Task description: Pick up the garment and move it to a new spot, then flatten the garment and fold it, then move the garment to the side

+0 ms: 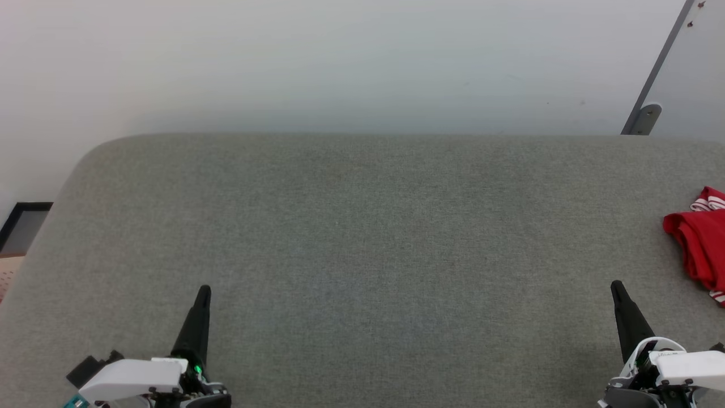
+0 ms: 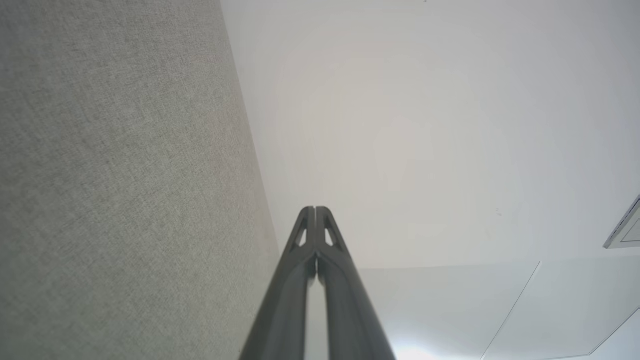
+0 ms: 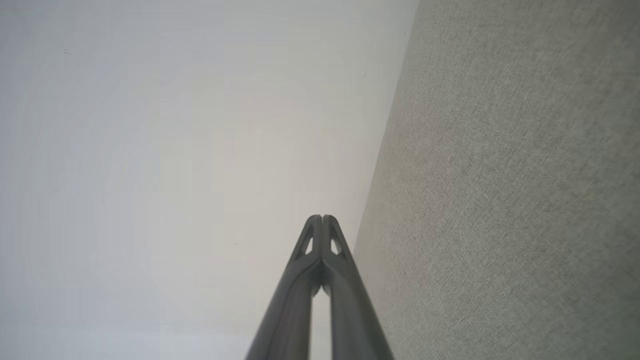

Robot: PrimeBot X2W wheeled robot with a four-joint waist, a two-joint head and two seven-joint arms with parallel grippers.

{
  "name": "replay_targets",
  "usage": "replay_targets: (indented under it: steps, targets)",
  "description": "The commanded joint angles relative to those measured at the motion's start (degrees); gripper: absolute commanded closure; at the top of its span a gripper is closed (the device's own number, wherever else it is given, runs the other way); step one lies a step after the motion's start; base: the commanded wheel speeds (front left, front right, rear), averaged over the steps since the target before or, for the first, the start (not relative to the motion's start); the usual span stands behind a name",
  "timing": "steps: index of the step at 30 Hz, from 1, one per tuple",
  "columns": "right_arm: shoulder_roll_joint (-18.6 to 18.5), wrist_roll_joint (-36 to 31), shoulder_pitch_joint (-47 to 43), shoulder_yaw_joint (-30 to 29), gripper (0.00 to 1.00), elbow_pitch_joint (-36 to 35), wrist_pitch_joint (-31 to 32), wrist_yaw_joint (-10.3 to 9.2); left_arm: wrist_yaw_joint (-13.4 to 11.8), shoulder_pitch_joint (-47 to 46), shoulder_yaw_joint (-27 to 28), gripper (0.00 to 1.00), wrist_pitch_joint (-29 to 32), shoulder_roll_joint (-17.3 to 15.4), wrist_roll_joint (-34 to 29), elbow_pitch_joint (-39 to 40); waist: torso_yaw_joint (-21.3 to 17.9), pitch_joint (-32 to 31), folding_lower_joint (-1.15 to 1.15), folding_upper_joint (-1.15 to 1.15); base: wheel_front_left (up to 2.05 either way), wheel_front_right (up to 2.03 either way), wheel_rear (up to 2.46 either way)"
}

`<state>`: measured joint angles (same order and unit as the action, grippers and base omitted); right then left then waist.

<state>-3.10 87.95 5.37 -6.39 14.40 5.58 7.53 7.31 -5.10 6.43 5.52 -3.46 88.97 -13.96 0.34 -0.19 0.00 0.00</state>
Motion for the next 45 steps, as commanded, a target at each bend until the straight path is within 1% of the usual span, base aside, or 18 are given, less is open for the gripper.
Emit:
replay_targets:
  steps: [1, 11, 45]
  targets:
    - [0.2, 1.3, 0.8, -0.1, 1.00, -0.4, 0.4, -0.07, 0.3, -0.8, 0.2, 1.00, 0.5, 0.2, 1.0, 0.0, -0.1, 0.1, 0.00, 0.00, 0.00, 0.00, 0.00]
    - [0.4, 4.8, 1.3, -0.2, 1.00, -0.5, 1.2, -0.08, 0.3, -1.5, 0.2, 1.00, 1.2, 0.7, 3.6, -0.2, -0.3, 0.4, 0.00, 0.00, 0.00, 0.00, 0.00]
    - [0.3, 4.6, 1.0, -0.2, 1.00, -0.5, 1.1, -0.08, 0.3, -1.5, 0.2, 1.00, 1.2, 0.7, 3.5, -0.1, -0.3, 0.4, 0.00, 0.00, 0.00, 0.00, 0.00]
